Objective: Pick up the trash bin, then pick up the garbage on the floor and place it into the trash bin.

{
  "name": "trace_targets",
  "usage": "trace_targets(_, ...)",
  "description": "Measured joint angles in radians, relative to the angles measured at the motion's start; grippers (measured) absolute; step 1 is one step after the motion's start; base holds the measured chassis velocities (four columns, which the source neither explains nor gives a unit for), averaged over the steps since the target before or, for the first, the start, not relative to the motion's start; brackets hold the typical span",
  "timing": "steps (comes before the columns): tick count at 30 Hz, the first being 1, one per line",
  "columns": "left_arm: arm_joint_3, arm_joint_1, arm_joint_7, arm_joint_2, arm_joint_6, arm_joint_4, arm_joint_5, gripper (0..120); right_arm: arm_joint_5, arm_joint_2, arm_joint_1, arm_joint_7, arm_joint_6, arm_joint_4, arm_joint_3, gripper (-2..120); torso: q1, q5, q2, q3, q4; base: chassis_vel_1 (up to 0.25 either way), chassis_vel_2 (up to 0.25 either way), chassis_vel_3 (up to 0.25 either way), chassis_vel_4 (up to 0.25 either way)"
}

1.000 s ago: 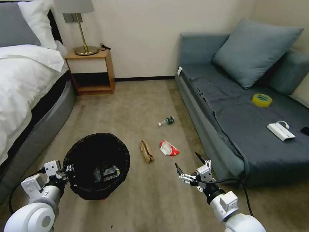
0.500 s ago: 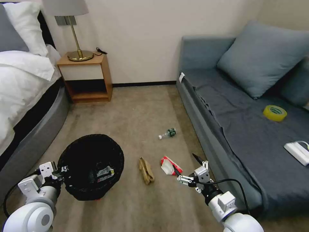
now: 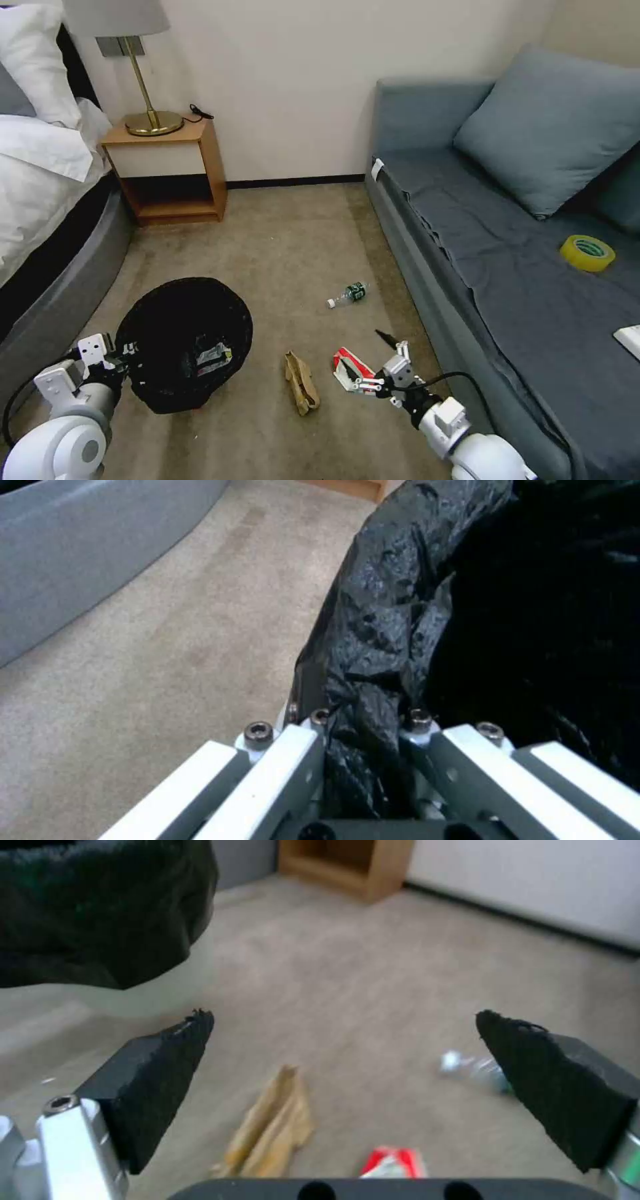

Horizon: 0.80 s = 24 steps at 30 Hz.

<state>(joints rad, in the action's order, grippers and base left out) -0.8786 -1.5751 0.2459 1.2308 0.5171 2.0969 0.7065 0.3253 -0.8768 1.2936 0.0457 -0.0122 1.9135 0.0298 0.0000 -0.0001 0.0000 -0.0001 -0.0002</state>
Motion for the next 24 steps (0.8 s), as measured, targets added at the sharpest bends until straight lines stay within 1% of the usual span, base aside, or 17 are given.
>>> trace_targets(1, 0.000, 0.000, 0.000, 0.000, 0.000, 0.000, 0.000, 3, 0.000, 0.000, 0.000, 0.000, 0.000, 0.000, 0.000, 100, 0.000, 0.0000, 0.000, 0.000, 0.0000, 0.028, -0.021, -0.041, 0.057)
trace_targets(3, -0.004, 0.006, -0.008, -0.008, -0.005, -0.011, 0.000, 3, 0.137, 0.022, -0.156, -0.037, -0.080, -0.036, 0.138, 100, 0.000, 0.0000, 0.000, 0.000, 0.0003, 0.000, 0.000, 0.000, 0.000)
trace_targets(4, -0.006, 0.008, -0.009, -0.010, -0.006, -0.013, -0.001, 3, 0.168, 0.024, -0.195, -0.047, -0.099, -0.045, 0.172, 100, 0.000, -0.0001, 0.000, 0.000, 0.0003, 0.000, 0.000, 0.000, 0.000)
trace_targets(5, -0.006, 0.008, -0.009, -0.010, -0.006, -0.013, -0.001, 3, 0.168, 0.024, -0.195, -0.047, -0.099, -0.045, 0.172, 100, 0.000, -0.0001, 0.000, 0.000, 0.0003, 0.000, 0.000, 0.000, 0.000)
trace_targets(6, -0.012, 0.010, -0.014, -0.016, -0.009, -0.018, -0.001, 3, 0.234, 0.024, -0.274, -0.071, -0.154, -0.065, 0.242, 100, 0.000, -0.0002, 0.000, 0.000, 0.0004, 0.000, 0.000, 0.000, 0.000)
trace_targets(7, -0.015, 0.011, -0.016, -0.019, -0.009, -0.019, 0.000, 3, 0.273, 0.023, -0.313, -0.085, -0.193, -0.076, 0.277, 100, 0.000, 0.0000, 0.000, 0.000, 0.0003, 0.000, 0.000, 0.000, 0.000)
trace_targets(9, -0.029, 0.010, -0.025, -0.030, -0.013, -0.024, 0.004, 3, 0.397, 0.006, -0.424, -0.109, -0.294, -0.117, 0.367, 100, 0.000, -0.0001, 0.000, 0.000, 0.0003, 0.000, 0.000, 0.000, 0.000)
trace_targets(10, -0.029, 0.010, -0.025, -0.030, -0.013, -0.024, 0.004, 3, 0.397, 0.006, -0.424, -0.109, -0.294, -0.117, 0.367, 100, 0.000, -0.0001, 0.000, 0.000, 0.0003, 0.000, 0.000, 0.000, 0.000)
trace_targets(12, -0.046, 0.004, -0.037, -0.039, -0.021, -0.032, 0.006, 3, 0.536, -0.036, -0.543, -0.149, -0.385, -0.190, 0.460, 100, 0.000, -0.0002, 0.000, 0.000, 0.0000, 0.000, 0.000, 0.000, 0.000)
trace_targets(13, -0.054, 0.001, -0.045, -0.042, -0.027, -0.037, 0.006, 3, 0.592, -0.061, -0.590, -0.170, -0.418, -0.234, 0.499, 100, 0.000, -0.0002, 0.000, 0.000, 0.0005, 0.000, 0.000, 0.000, 0.000)
trace_targets(15, -0.056, 0.000, -0.047, -0.043, -0.029, -0.039, 0.005, 3, 0.611, -0.070, -0.603, -0.176, -0.430, -0.248, 0.509, 100, 0.000, -0.0002, 0.000, 0.000, 0.0005, 0.000, 0.000, 0.000, 0.000)
trace_targets(17, -0.069, -0.003, -0.060, -0.046, -0.038, -0.051, 0.002, 3, 0.704, -0.117, -0.651, -0.206, -0.493, -0.320, 0.549, 100, 0.000, -0.0003, 0.000, 0.000, 0.0006, 0.000, 0.000, 0.000, 0.000)
trace_targets(20, -0.083, -0.001, -0.079, -0.057, -0.046, -0.067, -0.004, 3, 0.790, -0.194, -0.681, -0.227, -0.542, -0.428, 0.579, 100, 0.000, -0.0003, 0.000, 0.000, 0.0002, 0.000, 0.000, 0.000, 0.000)
trace_targets(21, -0.083, -0.001, -0.079, -0.057, -0.046, -0.067, -0.004, 3, 0.790, -0.194, -0.681, -0.227, -0.542, -0.428, 0.579, 100, 0.000, -0.0003, 0.000, 0.000, 0.0002, 0.000, 0.000, 0.000, 0.000)
trace_targets(24, -0.090, -0.001, -0.089, -0.064, -0.050, -0.071, -0.005, 3, 0.799, -0.262, -0.688, -0.224, -0.556, -0.502, 0.589, 100, 0.000, 0.0001, 0.000, 0.000, 0.0003, 0.000, 0.000, 0.000, 0.000)
